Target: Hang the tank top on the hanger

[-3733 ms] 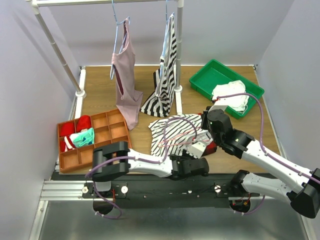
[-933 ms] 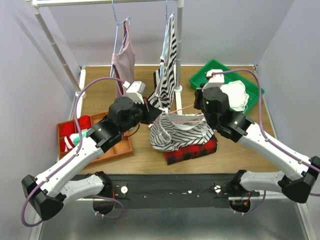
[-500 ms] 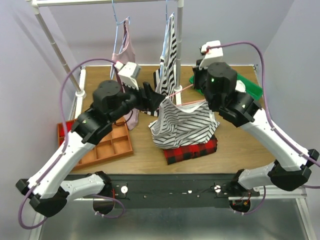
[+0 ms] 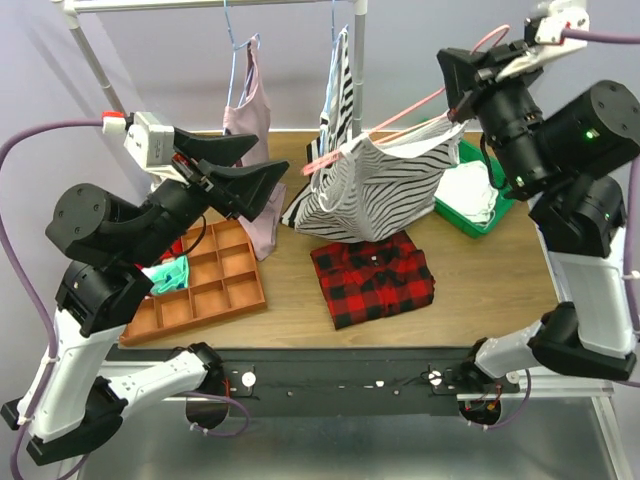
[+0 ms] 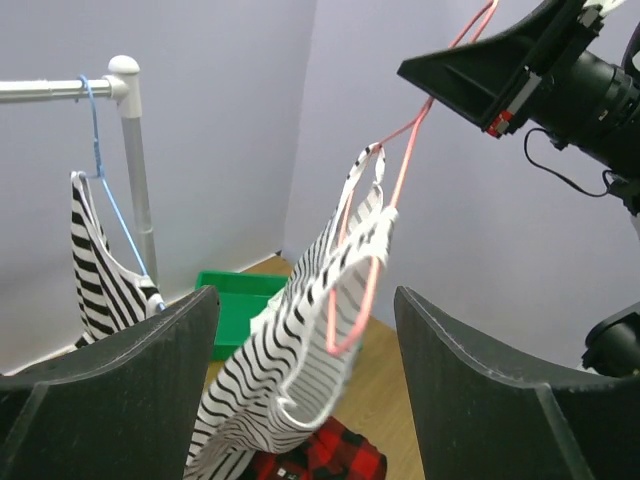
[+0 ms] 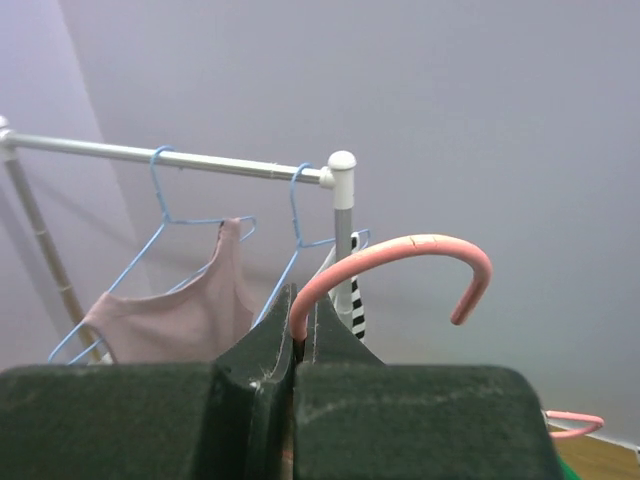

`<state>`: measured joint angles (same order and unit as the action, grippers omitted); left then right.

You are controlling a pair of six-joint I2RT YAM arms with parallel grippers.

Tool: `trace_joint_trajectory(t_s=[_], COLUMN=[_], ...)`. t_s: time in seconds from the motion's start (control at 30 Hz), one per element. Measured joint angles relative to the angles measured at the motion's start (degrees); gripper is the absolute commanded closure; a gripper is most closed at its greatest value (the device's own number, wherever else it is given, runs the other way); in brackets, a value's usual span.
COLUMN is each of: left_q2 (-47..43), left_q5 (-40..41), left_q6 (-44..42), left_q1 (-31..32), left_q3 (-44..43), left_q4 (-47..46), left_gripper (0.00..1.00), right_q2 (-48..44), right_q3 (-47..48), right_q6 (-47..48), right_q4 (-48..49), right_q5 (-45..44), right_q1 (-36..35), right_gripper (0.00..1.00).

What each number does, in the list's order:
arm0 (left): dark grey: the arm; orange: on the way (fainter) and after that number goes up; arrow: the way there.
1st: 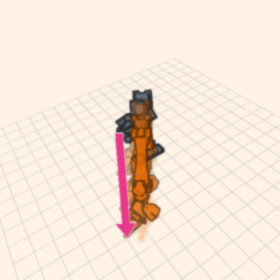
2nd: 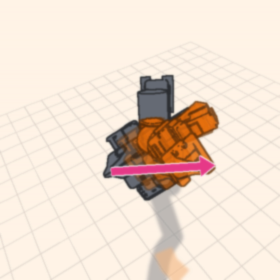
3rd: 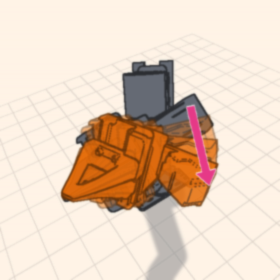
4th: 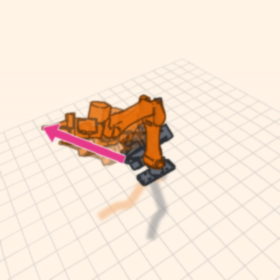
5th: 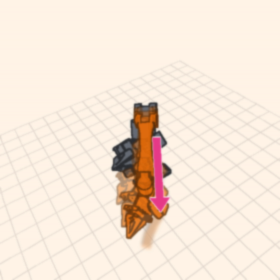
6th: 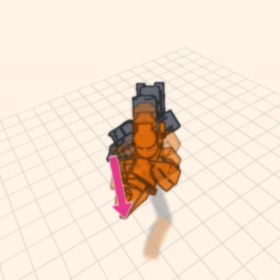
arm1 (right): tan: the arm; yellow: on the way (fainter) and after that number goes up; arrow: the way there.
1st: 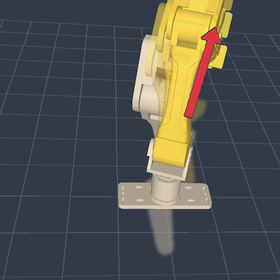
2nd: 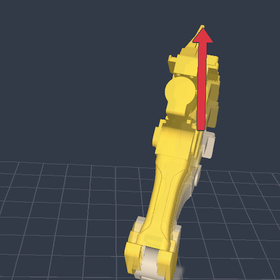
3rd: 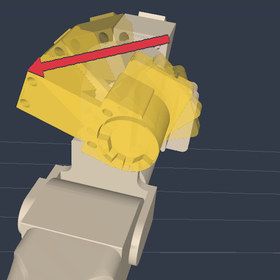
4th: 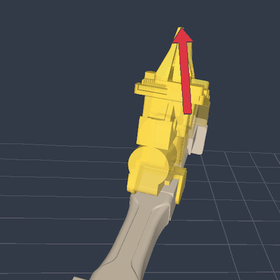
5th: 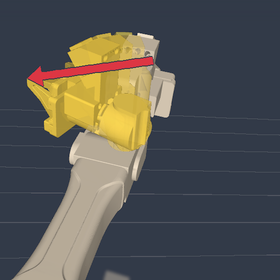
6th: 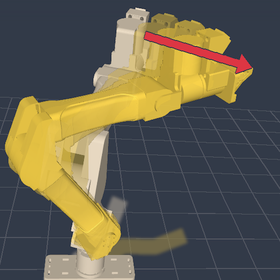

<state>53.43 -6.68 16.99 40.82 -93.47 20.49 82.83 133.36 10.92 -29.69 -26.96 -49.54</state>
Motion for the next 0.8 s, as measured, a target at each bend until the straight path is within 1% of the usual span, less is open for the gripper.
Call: trace_joint_trajectory(t_s=[0.07,0.13,0.27,0.4,0.47,0.63,0.8], left_q2=[0.33,0.68,1.16,0.96,1.09,4.02,6.27], left_q5=[-0.85,-2.25,-5.22,-7.37,-7.82,-9.46,-9.46], left_q6=[-1.33,-3.19,-6.64,-8.66,-8.94,-9.57,-10.93], left_q1=[0.0,0.0,0.0,0.0,0.02,0.37,3.3], left_q3=[-1.05,-1.42,-0.42,5.33,9.6,16.28,17.9], left_q4=[0.61,2.51,7.93,11.23,12.39,13.62,14.8], left_gripper=[0.26,0.31,0.34,0.31,0.31,0.31,0.31], right_q2=[-2.82,-4.48,-6.21,-6.47,-5.88,-5.53,-5.64], right_q3=[-3.65,-7.91,-15.54,-27.8,-31.47,-35.52,-36.39], right_q6=[-0.57,-1.53,-3.45,-5.35,-6.01,-7.37,-8.09], right_q4=[0.17,0.2,-1.36,-3.1,-4.0,-4.72,-4.09], right_q5=[2.56,4.22,6.05,6.73,7.04,7.41,7.82], right_q1=[-0.02,0.0,-0.02,-0.02,-0.02,-0.02,0.0], right_gripper=[0.99,0.99,0.99,0.99,0.99,0.99,0.99])
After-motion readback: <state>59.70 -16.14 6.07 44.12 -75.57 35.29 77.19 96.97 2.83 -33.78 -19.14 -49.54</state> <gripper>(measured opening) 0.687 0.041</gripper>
